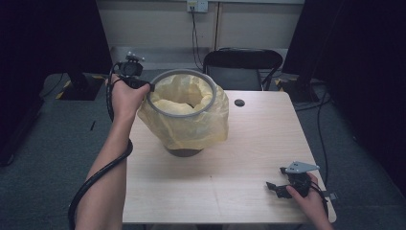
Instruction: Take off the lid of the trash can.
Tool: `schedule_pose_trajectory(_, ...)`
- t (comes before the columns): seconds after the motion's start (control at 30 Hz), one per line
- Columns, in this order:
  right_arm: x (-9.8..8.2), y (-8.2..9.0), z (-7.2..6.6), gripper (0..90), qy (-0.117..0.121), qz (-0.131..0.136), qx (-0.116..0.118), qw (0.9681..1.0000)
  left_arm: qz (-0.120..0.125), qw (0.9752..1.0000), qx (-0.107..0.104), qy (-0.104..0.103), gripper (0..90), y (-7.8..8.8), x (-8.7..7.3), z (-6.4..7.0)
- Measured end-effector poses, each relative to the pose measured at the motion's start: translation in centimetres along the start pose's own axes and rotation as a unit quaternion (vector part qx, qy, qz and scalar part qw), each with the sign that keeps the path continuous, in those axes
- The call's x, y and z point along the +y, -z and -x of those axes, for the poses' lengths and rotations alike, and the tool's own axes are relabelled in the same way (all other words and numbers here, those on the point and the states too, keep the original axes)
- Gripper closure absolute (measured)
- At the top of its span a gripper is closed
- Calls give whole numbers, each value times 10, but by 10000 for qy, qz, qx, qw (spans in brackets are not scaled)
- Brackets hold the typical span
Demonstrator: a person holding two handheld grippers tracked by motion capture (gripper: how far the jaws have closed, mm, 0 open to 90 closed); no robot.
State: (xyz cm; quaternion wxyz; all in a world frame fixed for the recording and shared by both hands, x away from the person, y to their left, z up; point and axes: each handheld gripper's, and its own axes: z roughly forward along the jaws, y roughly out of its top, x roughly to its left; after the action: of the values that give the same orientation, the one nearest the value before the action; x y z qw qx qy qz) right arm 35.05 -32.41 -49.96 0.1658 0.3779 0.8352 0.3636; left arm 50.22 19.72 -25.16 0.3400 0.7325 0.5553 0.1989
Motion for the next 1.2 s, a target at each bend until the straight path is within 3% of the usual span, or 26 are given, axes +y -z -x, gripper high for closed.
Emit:
schedule_pose_trajectory(0.47,0,0,0,125,1,-5,3,10000,-197,9995,247,-4,790,1,6,7)
schedule_pose_trajectory(0.77,0,0,0,125,0,-5,4,10000,-124,9996,195,161,796,4,8,6)
schedule_pose_trajectory(1.2,0,0,0,125,1,-5,3,10000,56,9995,191,243,797,13,10,5)
